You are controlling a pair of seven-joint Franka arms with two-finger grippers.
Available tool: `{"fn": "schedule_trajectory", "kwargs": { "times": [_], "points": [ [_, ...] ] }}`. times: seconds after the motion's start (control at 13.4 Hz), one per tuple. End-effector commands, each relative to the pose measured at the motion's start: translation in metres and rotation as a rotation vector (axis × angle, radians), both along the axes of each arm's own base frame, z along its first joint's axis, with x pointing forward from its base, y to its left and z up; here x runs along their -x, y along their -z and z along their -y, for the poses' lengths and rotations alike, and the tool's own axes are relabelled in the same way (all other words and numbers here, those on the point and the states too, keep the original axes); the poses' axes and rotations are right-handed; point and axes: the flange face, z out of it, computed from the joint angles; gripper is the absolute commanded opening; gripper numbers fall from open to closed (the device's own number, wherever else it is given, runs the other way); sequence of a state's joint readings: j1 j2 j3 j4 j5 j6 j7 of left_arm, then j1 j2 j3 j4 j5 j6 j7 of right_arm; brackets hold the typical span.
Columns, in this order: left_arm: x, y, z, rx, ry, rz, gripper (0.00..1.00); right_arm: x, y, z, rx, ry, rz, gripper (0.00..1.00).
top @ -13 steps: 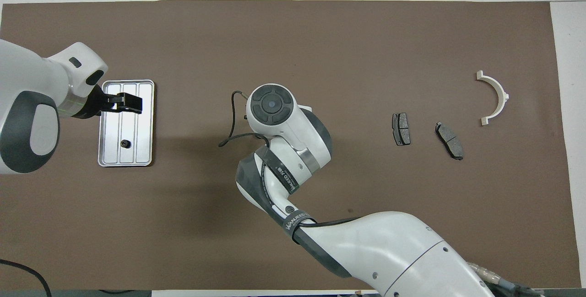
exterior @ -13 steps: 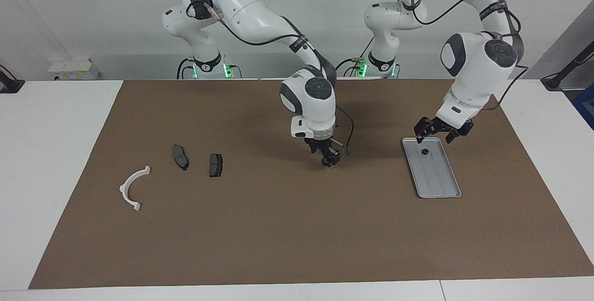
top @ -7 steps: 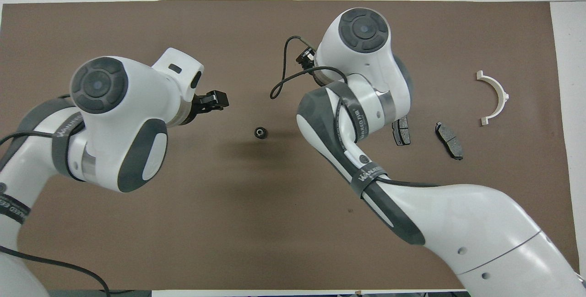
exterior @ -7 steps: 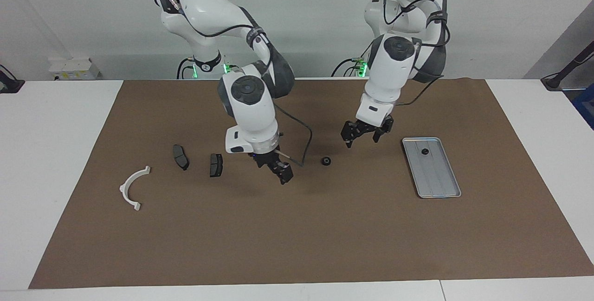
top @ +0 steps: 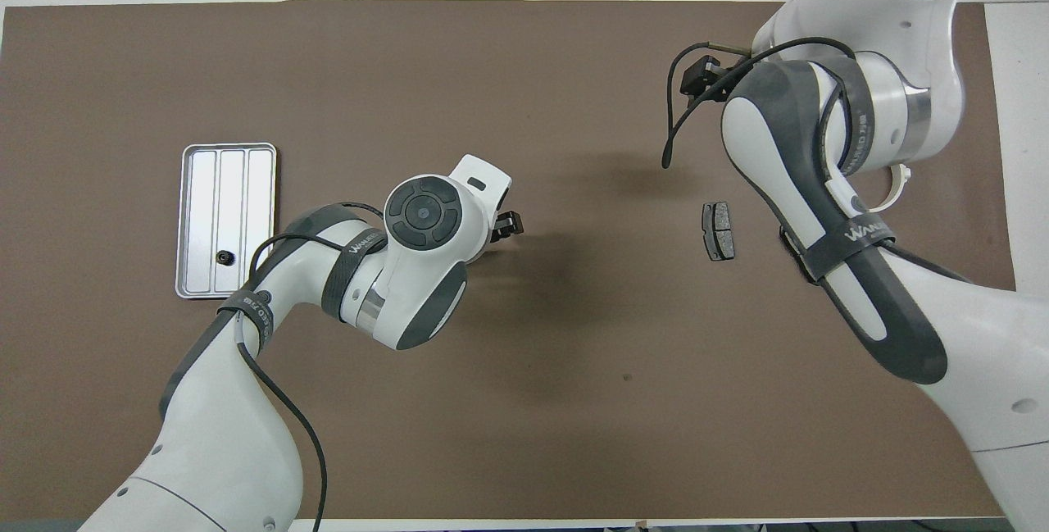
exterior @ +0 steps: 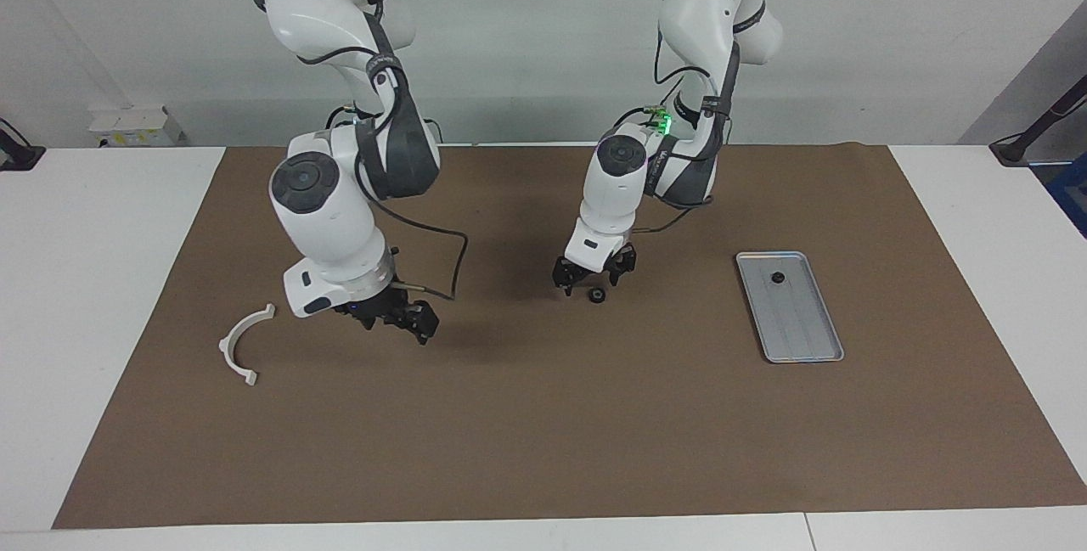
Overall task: Pick bearing gear from pile to tray
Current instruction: 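Grasp the second bearing with the left gripper while the right gripper withdraws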
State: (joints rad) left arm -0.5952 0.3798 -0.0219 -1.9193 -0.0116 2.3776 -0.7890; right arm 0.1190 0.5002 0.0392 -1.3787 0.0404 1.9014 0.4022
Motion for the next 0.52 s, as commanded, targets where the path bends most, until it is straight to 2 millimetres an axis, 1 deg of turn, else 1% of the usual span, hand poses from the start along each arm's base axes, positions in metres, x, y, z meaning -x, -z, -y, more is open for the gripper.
{"fn": "schedule_trajectory", "kwargs": {
  "times": [0.0,0.15,0.22,0.45],
  "points": [
    [-0.001,0.005,-0.006,-0.026,0.016,0.037,0.98,0.007,-0.011,0.018,-0.015,-0.070,-0.012,1.00],
    [-0.004,0.006,-0.011,-0.035,0.017,0.041,0.97,0.009,-0.015,0.032,-0.013,-0.105,-0.019,1.00],
    [-0.003,0.007,-0.012,-0.037,0.017,0.039,0.97,0.010,-0.017,0.035,-0.013,-0.126,-0.019,1.00],
    [0.003,0.016,-0.015,-0.038,0.018,0.034,0.96,0.014,-0.028,0.051,-0.005,-0.153,-0.026,1.00]
  ]
}}
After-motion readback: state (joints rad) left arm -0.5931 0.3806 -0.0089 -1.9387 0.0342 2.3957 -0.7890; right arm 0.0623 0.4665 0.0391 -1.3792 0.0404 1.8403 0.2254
